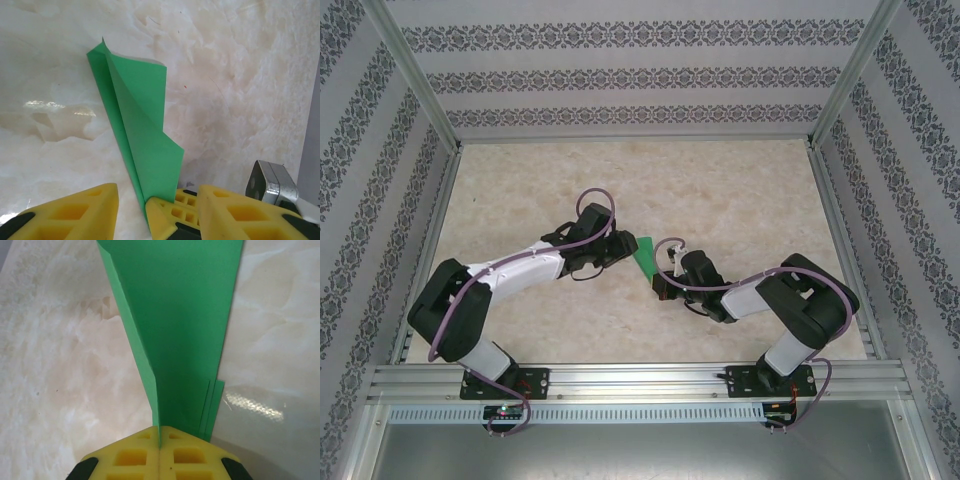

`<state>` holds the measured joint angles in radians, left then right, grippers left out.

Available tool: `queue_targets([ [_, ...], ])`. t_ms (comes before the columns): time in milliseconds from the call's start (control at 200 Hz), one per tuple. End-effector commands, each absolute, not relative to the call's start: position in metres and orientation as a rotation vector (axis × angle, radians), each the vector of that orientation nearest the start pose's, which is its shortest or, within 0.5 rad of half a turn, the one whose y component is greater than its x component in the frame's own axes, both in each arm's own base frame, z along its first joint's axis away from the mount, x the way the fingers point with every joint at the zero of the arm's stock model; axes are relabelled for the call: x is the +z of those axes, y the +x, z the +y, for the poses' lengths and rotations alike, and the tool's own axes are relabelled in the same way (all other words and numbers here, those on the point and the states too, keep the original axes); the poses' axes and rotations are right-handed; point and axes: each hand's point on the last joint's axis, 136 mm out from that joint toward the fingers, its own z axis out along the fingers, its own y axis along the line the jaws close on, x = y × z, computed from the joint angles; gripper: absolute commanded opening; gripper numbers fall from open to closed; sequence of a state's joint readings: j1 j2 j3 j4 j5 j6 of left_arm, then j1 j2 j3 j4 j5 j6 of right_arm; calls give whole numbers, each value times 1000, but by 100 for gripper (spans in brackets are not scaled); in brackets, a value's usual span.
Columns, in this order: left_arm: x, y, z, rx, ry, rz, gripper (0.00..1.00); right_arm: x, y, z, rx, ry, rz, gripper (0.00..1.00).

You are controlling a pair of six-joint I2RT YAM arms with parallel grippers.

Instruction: Fold a paper plane with a square sheet of paper (pick it up from the middle)

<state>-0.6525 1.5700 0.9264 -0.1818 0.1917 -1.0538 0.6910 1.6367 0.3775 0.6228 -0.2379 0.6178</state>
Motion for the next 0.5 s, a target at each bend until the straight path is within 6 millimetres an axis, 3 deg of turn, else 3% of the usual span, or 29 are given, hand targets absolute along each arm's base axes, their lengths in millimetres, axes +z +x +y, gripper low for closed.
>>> queue_targets([
  [0, 97, 317, -291, -1017, -381, 2597, 42, 14, 247, 260, 992, -179, 2392, 0],
  [135, 93, 319, -306, -1091, -348, 2612, 37, 14, 246, 258, 989, -153, 2405, 0],
  [495, 87, 333, -341, -1285, -314, 2575, 37, 7, 247, 255, 976, -104, 2465, 0],
])
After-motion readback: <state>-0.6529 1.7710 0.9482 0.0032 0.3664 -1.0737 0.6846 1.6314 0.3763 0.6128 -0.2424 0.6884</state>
